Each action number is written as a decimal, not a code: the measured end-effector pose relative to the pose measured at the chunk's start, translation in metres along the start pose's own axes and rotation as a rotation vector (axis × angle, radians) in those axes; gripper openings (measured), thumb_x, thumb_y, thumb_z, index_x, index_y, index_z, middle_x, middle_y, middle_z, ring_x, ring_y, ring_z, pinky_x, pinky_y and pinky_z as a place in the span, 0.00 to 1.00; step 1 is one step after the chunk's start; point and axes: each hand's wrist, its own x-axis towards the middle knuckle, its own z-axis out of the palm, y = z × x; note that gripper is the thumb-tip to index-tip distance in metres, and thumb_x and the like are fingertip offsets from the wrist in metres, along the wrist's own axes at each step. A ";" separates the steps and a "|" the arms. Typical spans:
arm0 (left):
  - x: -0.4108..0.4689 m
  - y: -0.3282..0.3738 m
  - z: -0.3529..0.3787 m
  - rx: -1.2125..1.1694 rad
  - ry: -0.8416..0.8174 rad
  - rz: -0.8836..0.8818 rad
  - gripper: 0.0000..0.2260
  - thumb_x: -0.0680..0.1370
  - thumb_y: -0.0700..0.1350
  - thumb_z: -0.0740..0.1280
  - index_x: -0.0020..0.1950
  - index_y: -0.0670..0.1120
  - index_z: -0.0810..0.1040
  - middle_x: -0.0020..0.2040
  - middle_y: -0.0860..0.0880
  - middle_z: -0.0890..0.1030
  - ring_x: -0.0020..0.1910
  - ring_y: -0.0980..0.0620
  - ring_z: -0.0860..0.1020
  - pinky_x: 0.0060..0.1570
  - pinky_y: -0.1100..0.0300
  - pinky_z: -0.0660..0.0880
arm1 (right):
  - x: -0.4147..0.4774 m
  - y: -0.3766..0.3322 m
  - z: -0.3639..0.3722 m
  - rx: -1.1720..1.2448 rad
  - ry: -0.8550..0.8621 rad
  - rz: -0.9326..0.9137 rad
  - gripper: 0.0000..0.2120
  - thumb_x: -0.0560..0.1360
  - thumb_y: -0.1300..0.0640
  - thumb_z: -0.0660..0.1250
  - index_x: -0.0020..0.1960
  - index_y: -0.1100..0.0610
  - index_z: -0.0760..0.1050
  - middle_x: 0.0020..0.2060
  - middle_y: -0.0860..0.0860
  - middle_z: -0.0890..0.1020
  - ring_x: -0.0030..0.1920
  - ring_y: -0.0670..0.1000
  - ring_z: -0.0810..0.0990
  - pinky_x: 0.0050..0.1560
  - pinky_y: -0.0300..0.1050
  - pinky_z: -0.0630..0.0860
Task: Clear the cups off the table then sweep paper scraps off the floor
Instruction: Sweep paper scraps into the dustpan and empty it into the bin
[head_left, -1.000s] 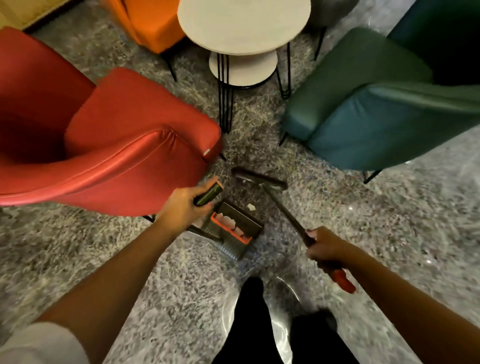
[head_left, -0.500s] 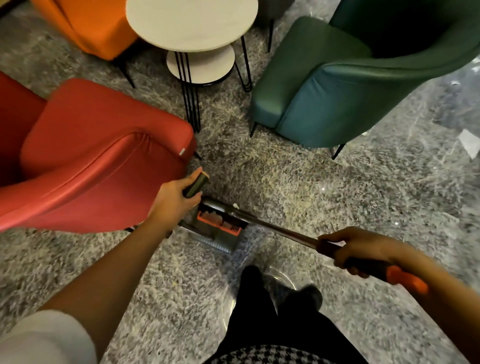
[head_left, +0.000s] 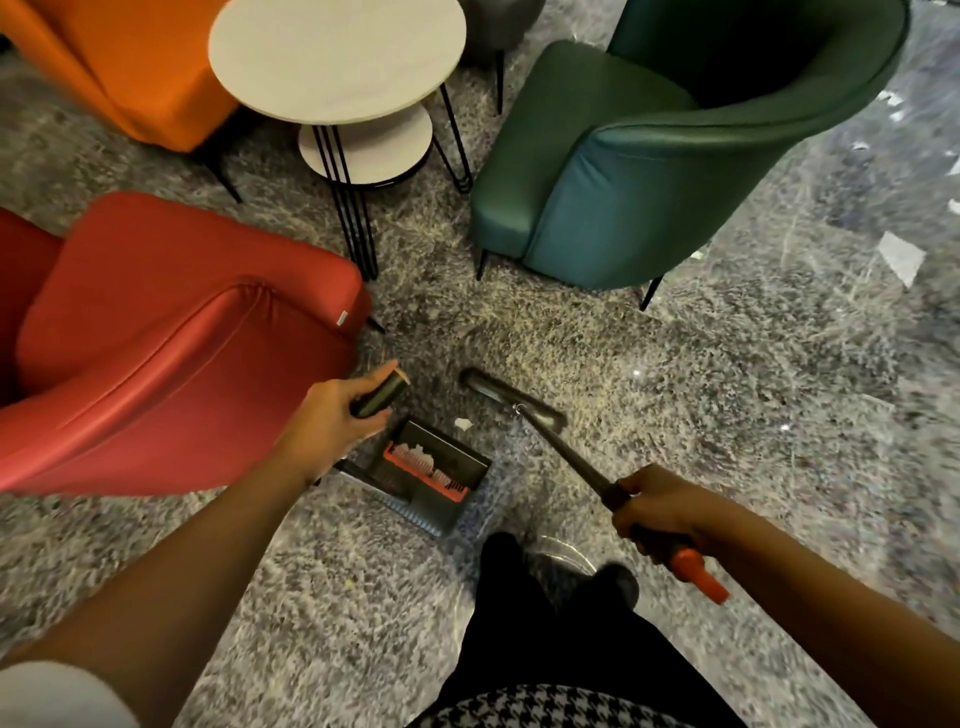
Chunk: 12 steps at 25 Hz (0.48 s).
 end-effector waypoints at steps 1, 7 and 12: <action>0.001 0.001 0.000 0.006 0.002 0.005 0.23 0.72 0.34 0.72 0.66 0.45 0.76 0.51 0.41 0.82 0.27 0.78 0.66 0.26 0.78 0.63 | 0.002 0.002 0.007 -0.015 -0.020 0.008 0.16 0.70 0.72 0.64 0.58 0.74 0.72 0.24 0.57 0.73 0.17 0.49 0.72 0.20 0.36 0.69; 0.017 0.004 -0.005 0.088 -0.052 -0.005 0.25 0.74 0.39 0.71 0.69 0.53 0.72 0.46 0.45 0.84 0.29 0.64 0.72 0.30 0.64 0.70 | -0.014 0.005 -0.017 -0.065 -0.138 0.012 0.18 0.70 0.72 0.63 0.59 0.62 0.76 0.18 0.50 0.75 0.17 0.46 0.73 0.20 0.34 0.68; 0.018 0.009 -0.007 0.060 -0.068 -0.023 0.25 0.74 0.39 0.72 0.69 0.54 0.73 0.33 0.57 0.78 0.23 0.61 0.69 0.22 0.60 0.73 | -0.033 0.013 -0.058 0.002 -0.155 0.013 0.21 0.71 0.72 0.64 0.60 0.56 0.74 0.21 0.52 0.76 0.18 0.48 0.73 0.19 0.35 0.69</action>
